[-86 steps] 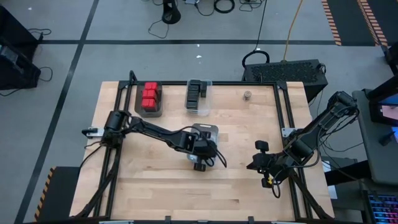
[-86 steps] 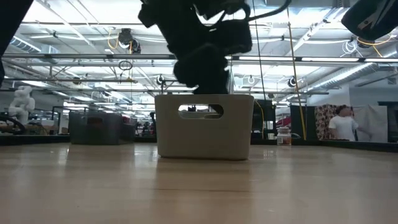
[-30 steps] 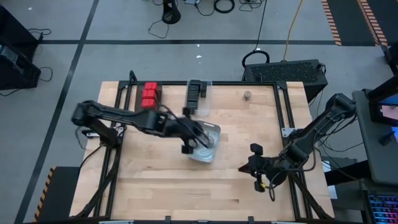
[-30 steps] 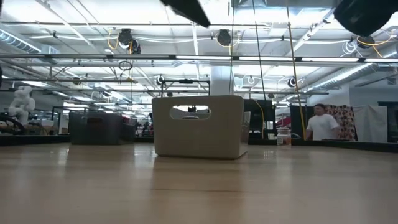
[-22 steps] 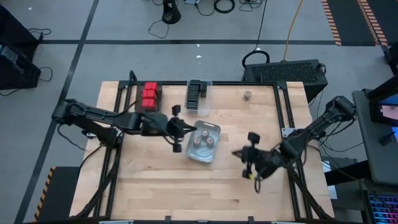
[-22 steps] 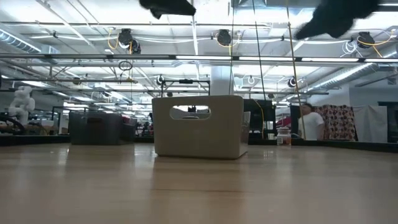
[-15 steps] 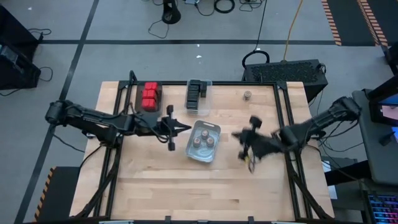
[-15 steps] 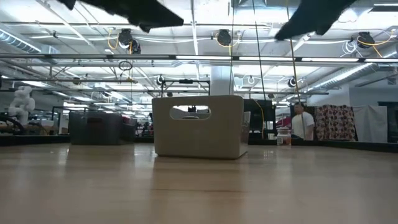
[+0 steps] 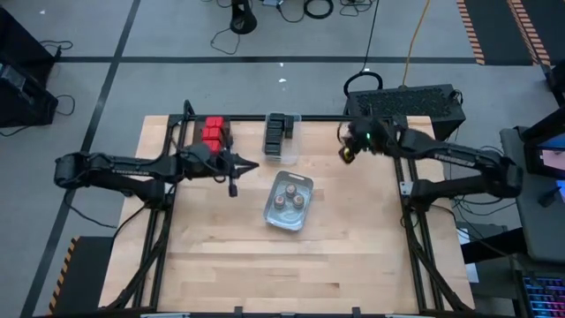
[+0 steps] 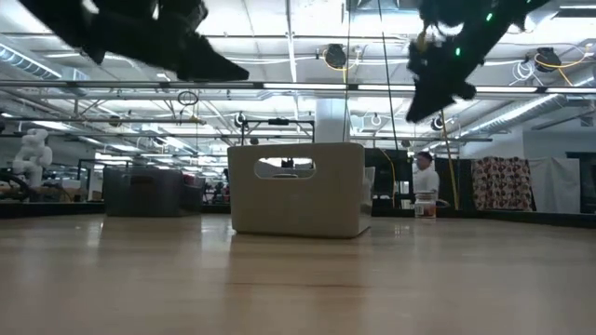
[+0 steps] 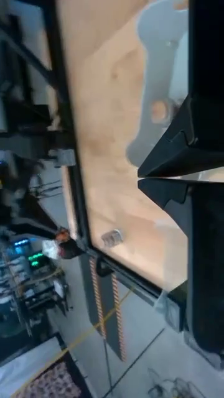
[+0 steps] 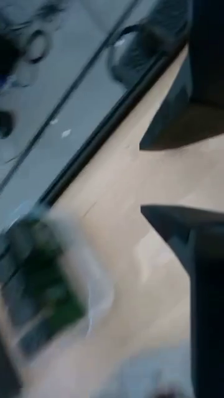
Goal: Sort spices by type
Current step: Put the brown seasoning bottle into the gray bin
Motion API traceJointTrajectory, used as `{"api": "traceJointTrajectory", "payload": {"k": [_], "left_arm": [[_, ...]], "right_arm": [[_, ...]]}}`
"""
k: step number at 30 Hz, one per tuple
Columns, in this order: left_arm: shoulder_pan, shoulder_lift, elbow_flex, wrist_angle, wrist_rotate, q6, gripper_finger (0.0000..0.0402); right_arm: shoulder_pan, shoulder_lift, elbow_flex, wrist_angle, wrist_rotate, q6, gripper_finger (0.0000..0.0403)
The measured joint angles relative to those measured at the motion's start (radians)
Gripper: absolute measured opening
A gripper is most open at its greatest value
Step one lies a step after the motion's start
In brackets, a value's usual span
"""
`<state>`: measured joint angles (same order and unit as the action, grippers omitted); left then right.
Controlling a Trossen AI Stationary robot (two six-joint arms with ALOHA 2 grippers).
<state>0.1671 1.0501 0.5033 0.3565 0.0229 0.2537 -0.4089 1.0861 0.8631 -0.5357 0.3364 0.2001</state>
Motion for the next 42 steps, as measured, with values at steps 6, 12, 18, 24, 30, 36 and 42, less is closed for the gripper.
{"api": "traceJointTrajectory", "payload": {"k": [6, 12, 18, 24, 30, 36, 42], "left_arm": [[0.097, -0.019, -0.077, 0.088, 0.199, -0.078, 0.0050], [0.109, -0.019, -0.083, 0.091, 0.217, -0.132, 0.0131], [0.108, -0.018, -0.083, 0.092, 0.217, -0.145, 0.0198], [0.108, -0.018, -0.083, 0.091, 0.216, -0.170, 0.0225], [0.108, -0.018, -0.083, 0.086, 0.215, -0.170, 0.0227], [0.108, -0.018, -0.083, 0.080, 0.213, -0.170, 0.0227], [0.108, -0.018, -0.083, 0.078, 0.213, -0.170, 0.0227]], "right_arm": [[-0.215, 0.061, -0.001, -0.053, -0.088, -0.026, 0.0227], [-0.357, 0.161, -0.001, -0.019, -0.212, -0.003, 0.0298], [-0.399, 0.305, -0.001, 0.075, -0.212, 0.001, 0.0325], [-0.404, 0.427, -0.001, 0.122, -0.204, 0.020, 0.0322], [-0.405, 0.469, -0.001, 0.142, -0.164, 0.050, 0.0321], [-0.409, 0.470, -0.001, 0.133, -0.127, 0.068, 0.0320], [-0.409, 0.469, -0.053, 0.183, -0.124, 0.092, 0.0320]]}}
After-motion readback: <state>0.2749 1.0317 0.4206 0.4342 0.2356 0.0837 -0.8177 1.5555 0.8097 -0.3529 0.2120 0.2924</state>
